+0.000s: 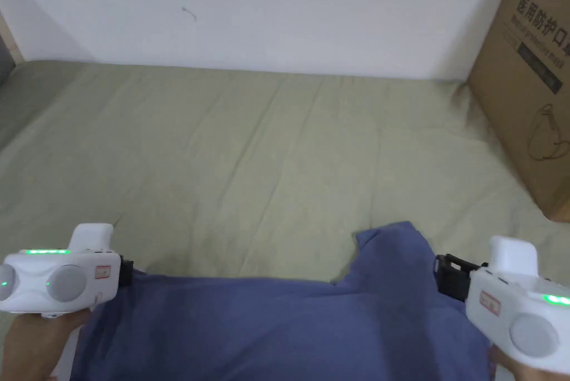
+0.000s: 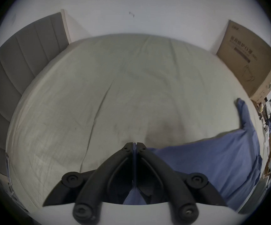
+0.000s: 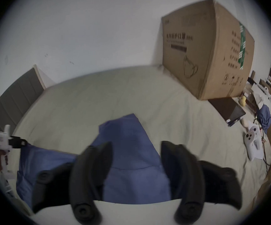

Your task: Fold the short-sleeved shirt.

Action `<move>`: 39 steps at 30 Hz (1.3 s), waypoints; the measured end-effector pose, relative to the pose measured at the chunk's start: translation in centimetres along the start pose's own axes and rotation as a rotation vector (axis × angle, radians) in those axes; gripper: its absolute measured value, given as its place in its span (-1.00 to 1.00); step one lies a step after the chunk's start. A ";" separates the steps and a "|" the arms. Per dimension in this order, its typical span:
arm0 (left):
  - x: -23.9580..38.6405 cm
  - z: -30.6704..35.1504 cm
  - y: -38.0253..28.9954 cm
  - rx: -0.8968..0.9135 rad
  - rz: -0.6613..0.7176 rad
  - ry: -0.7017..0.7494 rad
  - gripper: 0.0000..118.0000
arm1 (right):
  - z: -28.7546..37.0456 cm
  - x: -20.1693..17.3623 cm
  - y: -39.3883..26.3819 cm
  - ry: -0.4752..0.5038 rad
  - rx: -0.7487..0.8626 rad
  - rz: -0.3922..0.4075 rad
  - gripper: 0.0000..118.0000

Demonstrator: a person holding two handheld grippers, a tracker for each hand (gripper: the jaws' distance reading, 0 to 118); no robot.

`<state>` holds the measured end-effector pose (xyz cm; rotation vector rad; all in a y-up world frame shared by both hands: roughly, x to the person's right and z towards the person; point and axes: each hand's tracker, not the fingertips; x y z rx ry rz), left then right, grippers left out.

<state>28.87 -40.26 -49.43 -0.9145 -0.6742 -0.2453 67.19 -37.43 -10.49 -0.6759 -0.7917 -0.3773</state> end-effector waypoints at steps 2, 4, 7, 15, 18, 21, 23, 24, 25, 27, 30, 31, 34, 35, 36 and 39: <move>0.1 2.0 -0.1 0.050 0.010 -0.042 -0.96 | -3.1 0.8 0.5 -0.011 -0.103 0.017 0.61; 0.5 3.7 -0.3 0.063 0.005 -0.043 -0.96 | -6.1 1.4 0.4 -0.042 -0.160 0.004 0.75; 0.6 5.0 -0.4 0.070 0.003 -0.057 -0.96 | -9.5 1.7 -0.2 -0.060 -0.261 0.050 0.74; -0.4 5.9 -1.2 0.062 0.027 -0.055 -0.96 | -9.7 0.0 -1.6 -0.002 -0.279 0.113 -1.00; -0.9 6.9 -1.8 0.063 0.057 -0.053 -0.96 | -6.0 -1.4 -1.7 -0.011 -0.232 0.185 -1.00; -1.3 8.3 -2.4 0.077 0.081 -0.051 -0.96 | -2.2 -1.5 -1.5 -0.001 -0.122 0.174 -1.00; -1.6 9.5 -2.8 0.082 0.092 -0.050 -0.96 | -5.5 -1.4 -1.0 0.026 -0.067 0.157 -1.00; -1.8 10.1 -3.1 0.087 0.098 -0.047 -0.96 | -1.0 -1.4 -0.9 0.040 -0.033 0.152 -1.00; -2.0 10.9 -3.5 0.093 0.105 -0.045 -0.96 | 0.6 -1.4 -0.9 0.055 -0.005 0.147 -1.00; -3.1 11.7 -4.3 0.101 0.119 -0.041 -0.96 | 0.9 -1.1 -1.2 0.084 0.040 0.118 -1.00; -3.9 13.5 -5.8 0.108 0.130 -0.039 -0.96 | 7.9 5.3 -4.4 0.126 0.057 0.099 -1.00; -3.9 14.4 -6.6 0.107 0.130 -0.038 -0.96 | 8.4 6.1 -5.4 0.141 0.054 0.094 -1.00; -4.1 15.9 -9.2 0.089 0.121 -0.032 -0.96 | 17.1 2.6 -6.6 0.167 0.043 0.081 -1.00; -4.1 16.4 -10.3 0.073 0.117 -0.030 -0.96 | 17.8 2.7 -7.9 0.165 0.037 0.080 -1.00; -4.1 16.7 -11.4 0.057 0.114 -0.029 -0.96 | 19.1 2.1 -9.1 0.166 0.029 0.076 -1.00; -4.3 16.8 -14.5 -0.007 0.091 -0.014 -0.96 | 20.9 1.7 -13.1 0.162 -0.012 0.053 -1.00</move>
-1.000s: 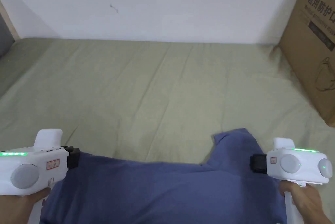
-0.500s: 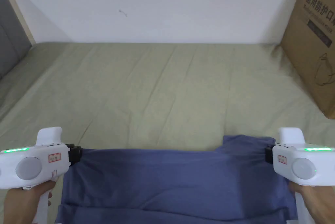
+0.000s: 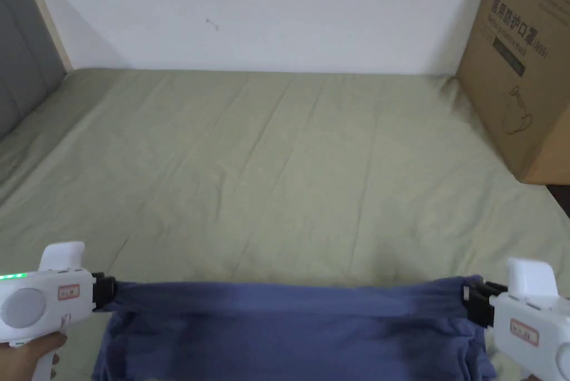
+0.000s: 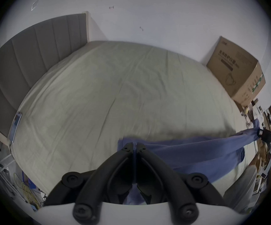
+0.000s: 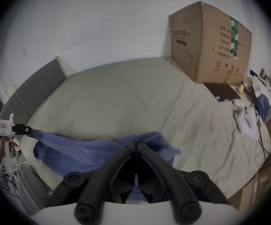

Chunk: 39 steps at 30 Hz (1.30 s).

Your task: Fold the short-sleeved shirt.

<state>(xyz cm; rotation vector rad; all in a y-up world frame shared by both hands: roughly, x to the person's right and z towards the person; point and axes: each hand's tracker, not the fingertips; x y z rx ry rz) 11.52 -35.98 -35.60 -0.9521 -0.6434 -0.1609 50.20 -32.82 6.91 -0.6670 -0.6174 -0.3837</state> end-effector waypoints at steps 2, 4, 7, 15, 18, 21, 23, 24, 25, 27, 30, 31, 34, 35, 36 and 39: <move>-0.3 -0.4 -2.0 -0.036 -0.005 0.010 -0.96 | -0.9 1.6 -2.0 -0.003 -0.051 -0.037 -1.00; -0.4 -0.7 -3.7 -0.056 -0.006 0.017 -0.96 | -0.9 1.5 -4.2 -0.025 -0.089 -0.065 -1.00; -0.4 -1.5 -5.8 -0.094 -0.009 0.029 -0.96 | -2.4 2.6 -6.6 -0.062 -0.144 -0.106 -1.00; -1.2 -2.9 -7.7 -0.100 -0.034 0.057 -0.57 | -3.6 3.4 -8.5 -0.089 -0.180 -0.176 -0.70; -1.0 -1.5 -7.0 -0.083 0.041 0.042 0.02 | -1.7 2.6 -6.8 -0.103 -0.105 -0.183 -0.36; 0.2 1.9 -5.0 0.046 0.083 -0.079 0.50 | 0.6 1.5 -3.9 -0.078 0.015 -0.156 0.63; 1.6 4.6 -3.0 0.150 0.047 -0.092 0.50 | 2.5 0.4 -1.3 -0.063 0.122 -0.131 0.81; 2.4 5.8 -2.2 0.200 0.032 -0.099 0.51 | 3.3 -0.2 -0.2 -0.059 0.167 -0.114 0.81; 3.2 7.2 -1.2 0.265 0.022 -0.114 0.52 | 4.2 -0.8 1.1 -0.047 0.216 -0.093 0.81; 4.6 9.5 0.5 0.377 -0.005 -0.133 0.65 | 4.9 -1.6 2.2 -0.047 0.302 -0.053 0.81; 7.4 12.9 2.5 0.537 -0.031 -0.147 0.88 | 7.5 -4.4 5.7 -0.051 0.433 -0.001 0.81; 8.1 13.7 3.1 0.584 -0.040 -0.150 0.90 | 8.0 -5.1 6.3 -0.057 0.473 0.018 0.81; 10.0 15.3 4.2 0.661 -0.047 -0.157 0.91 | 9.2 -7.6 7.2 -0.128 0.570 0.081 0.81; 10.5 15.6 4.4 0.672 -0.044 -0.156 0.91 | 9.4 -8.2 7.3 -0.146 0.594 0.097 0.80; 10.9 15.7 4.4 0.702 -0.048 -0.146 0.91 | 9.6 -8.6 7.3 -0.158 0.615 0.106 0.77; 12.0 15.8 3.7 0.797 -0.067 -0.115 0.67 | 9.8 -9.5 7.0 -0.198 0.667 0.132 0.14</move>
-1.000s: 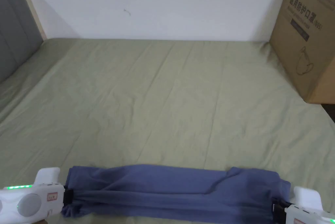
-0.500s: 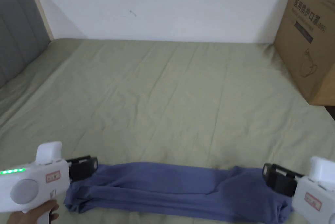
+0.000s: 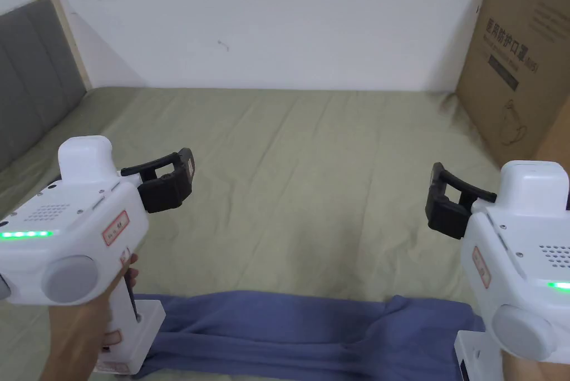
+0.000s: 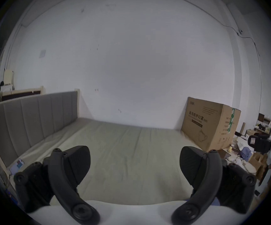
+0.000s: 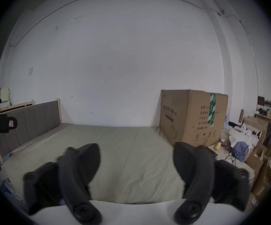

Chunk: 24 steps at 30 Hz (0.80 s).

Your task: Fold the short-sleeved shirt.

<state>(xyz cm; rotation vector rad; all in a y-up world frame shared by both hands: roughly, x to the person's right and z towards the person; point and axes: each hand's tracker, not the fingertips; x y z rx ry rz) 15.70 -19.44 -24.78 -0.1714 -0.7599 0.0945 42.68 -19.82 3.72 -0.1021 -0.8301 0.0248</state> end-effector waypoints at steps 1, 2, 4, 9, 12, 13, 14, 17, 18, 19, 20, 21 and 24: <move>-0.1 -0.2 -0.4 0.022 -0.031 0.014 0.36 | 0.2 -0.3 0.0 -0.011 0.005 0.006 -0.20; 0.2 -0.1 -0.7 0.037 -0.062 0.023 -0.27 | 0.1 -0.2 -0.1 -0.015 0.006 0.007 -0.66; 0.8 0.0 -1.4 0.057 -0.098 0.044 -1.00 | 0.1 -0.3 -0.3 -0.008 0.006 0.003 -1.00; 0.6 -0.7 -1.9 0.006 -0.065 -0.010 -1.00 | -0.1 -0.3 -0.6 0.005 -0.004 0.000 -1.00; 0.5 -1.0 -2.1 -0.008 -0.077 -0.003 -1.00 | -0.2 -0.3 -0.7 0.007 -0.010 0.002 -1.00; 0.5 -0.8 -2.3 -0.014 -0.073 -0.008 -1.00 | -0.2 -0.2 -0.7 0.008 -0.013 -0.001 -1.00; 0.3 -0.9 -2.4 -0.021 -0.069 -0.008 -1.00 | -0.3 -0.2 -0.7 0.011 -0.015 -0.002 -1.00; -0.3 -1.2 -2.7 -0.074 -0.051 -0.004 -1.00 | -0.3 -0.1 -0.7 0.011 -0.015 0.000 -1.00; -0.6 -1.4 -2.8 -0.115 -0.024 -0.021 -1.00 | -0.4 -0.1 -0.7 0.012 -0.017 0.002 -1.00; -1.2 -1.7 -2.8 -0.162 0.010 -0.035 -1.00 | -0.5 0.0 -0.8 0.013 -0.020 0.003 -1.00; -2.0 -2.1 -3.1 -0.209 0.063 -0.062 -1.00 | -0.5 0.0 -0.8 0.016 -0.022 0.004 -1.00; -2.8 -2.3 -3.3 -0.261 0.115 -0.096 -1.00 | -0.6 0.0 -0.8 0.017 -0.024 0.003 -1.00; -5.8 -3.1 -4.9 -0.401 0.273 -0.170 -1.00 | -0.7 0.0 -0.9 0.021 -0.032 0.005 -1.00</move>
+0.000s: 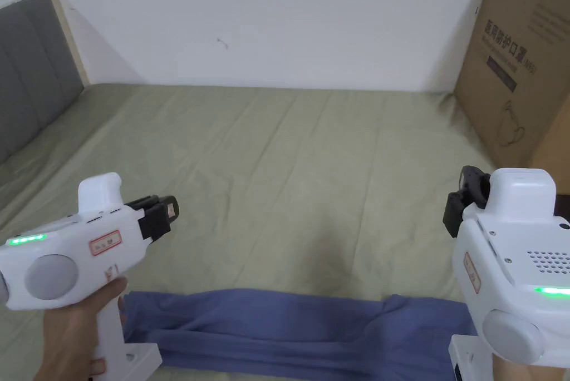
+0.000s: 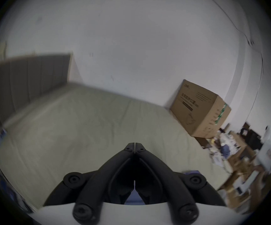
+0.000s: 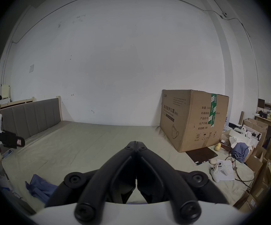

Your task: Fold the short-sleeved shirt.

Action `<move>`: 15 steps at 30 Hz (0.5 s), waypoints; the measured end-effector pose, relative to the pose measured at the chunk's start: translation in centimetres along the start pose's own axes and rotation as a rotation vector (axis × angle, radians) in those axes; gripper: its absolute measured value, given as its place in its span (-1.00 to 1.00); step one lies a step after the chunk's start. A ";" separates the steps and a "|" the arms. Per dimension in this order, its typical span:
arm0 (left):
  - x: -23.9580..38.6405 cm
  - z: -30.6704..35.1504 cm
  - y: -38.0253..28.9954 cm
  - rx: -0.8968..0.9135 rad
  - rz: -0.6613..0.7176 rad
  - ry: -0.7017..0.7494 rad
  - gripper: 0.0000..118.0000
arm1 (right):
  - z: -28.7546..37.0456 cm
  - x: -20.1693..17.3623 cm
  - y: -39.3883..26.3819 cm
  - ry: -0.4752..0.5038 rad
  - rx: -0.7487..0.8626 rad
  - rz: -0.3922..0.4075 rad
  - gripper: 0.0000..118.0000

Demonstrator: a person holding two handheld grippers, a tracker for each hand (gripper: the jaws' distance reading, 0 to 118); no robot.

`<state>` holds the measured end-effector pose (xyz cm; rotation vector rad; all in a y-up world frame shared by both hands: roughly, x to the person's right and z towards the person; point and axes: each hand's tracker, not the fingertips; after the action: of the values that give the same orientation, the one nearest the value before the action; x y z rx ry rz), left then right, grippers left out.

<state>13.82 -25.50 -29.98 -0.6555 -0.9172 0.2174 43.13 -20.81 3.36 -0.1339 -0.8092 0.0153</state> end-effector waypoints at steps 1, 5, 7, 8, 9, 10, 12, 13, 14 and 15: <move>-0.9 0.1 -0.4 -0.030 0.044 -0.016 -1.00 | -0.1 0.0 -0.1 0.000 -0.004 0.002 -1.00; -5.8 -0.4 -1.7 -0.194 0.156 -0.050 -1.00 | -0.6 -0.3 -0.7 0.004 -0.028 0.009 -1.00; -8.2 -0.6 -2.3 -0.273 0.194 -0.071 -1.00 | -0.8 -0.6 -1.0 0.007 -0.043 0.013 -1.00; -9.5 -0.7 -2.6 -0.315 0.222 -0.083 -1.00 | -0.9 -0.7 -1.1 0.008 -0.047 0.014 -1.00; -10.3 -0.7 -3.0 -0.327 0.234 -0.084 -0.99 | -1.1 -0.9 -1.3 0.008 -0.052 0.015 -1.00; -11.4 -0.8 -3.4 -0.350 0.261 -0.082 -0.86 | -1.2 -1.0 -1.4 0.009 -0.060 0.016 -1.00; -13.5 -1.2 -4.2 -0.389 0.304 -0.051 -0.22 | -1.5 -1.3 -1.7 0.009 -0.071 0.015 -1.00; -14.3 -1.4 -4.6 -0.410 0.322 -0.036 -0.10 | -1.7 -1.5 -1.9 0.009 -0.078 0.014 -1.00; -15.1 -1.6 -5.2 -0.432 0.343 -0.004 -0.10 | -1.9 -1.7 -2.0 0.009 -0.087 0.018 -1.00; -15.8 -1.9 -5.7 -0.453 0.352 0.014 0.23 | -2.1 -1.8 -2.2 0.008 -0.096 0.024 -1.00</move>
<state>5.28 -37.74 -37.82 -1.2394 -0.8383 0.3208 43.27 -23.32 0.88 -0.2340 -0.8001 -0.0010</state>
